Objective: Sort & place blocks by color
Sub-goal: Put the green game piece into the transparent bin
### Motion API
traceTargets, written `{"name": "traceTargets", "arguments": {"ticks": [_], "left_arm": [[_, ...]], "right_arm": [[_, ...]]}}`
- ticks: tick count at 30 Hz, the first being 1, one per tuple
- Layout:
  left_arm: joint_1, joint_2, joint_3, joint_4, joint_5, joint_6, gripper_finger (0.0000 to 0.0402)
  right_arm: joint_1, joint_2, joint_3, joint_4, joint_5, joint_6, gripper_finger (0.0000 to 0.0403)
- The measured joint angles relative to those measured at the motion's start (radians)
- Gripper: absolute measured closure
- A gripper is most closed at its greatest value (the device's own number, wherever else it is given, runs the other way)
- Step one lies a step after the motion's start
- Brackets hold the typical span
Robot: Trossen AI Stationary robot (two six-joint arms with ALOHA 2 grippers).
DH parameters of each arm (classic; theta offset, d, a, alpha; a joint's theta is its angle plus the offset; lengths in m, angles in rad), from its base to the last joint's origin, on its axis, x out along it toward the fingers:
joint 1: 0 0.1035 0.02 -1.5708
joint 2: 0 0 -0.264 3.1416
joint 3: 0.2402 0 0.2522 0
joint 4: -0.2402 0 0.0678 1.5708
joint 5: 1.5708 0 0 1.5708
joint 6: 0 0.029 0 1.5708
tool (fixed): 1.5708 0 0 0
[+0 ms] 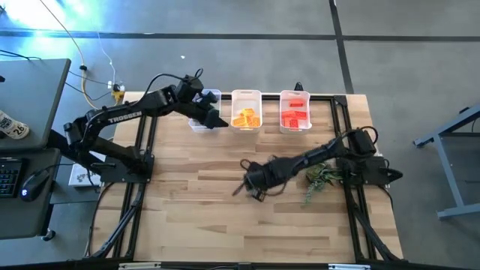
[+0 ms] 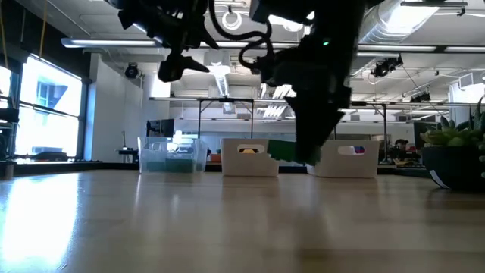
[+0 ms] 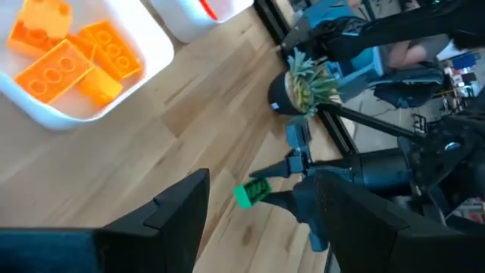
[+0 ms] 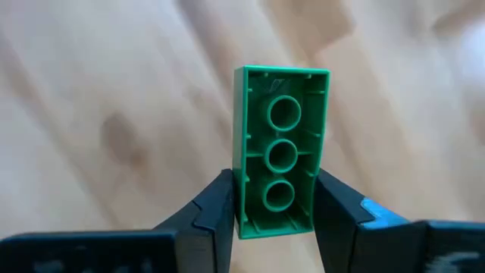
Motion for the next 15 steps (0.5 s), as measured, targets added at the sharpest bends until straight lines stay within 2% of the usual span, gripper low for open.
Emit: {"name": "traceTargets", "arguments": {"ticks": [4, 15], "left_arm": [[0.034, 0.020, 0.000, 0.000, 0.039, 0.000, 0.0174], [0.069, 0.079, 0.000, 0.008, 0.039, -0.016, 0.0174]], "right_arm": [[-0.072, -0.011, 0.001, 0.051, 0.006, -0.119, 0.0288], [-0.220, -0.086, 0.002, 0.162, 0.080, -0.392, 0.0288]]}}
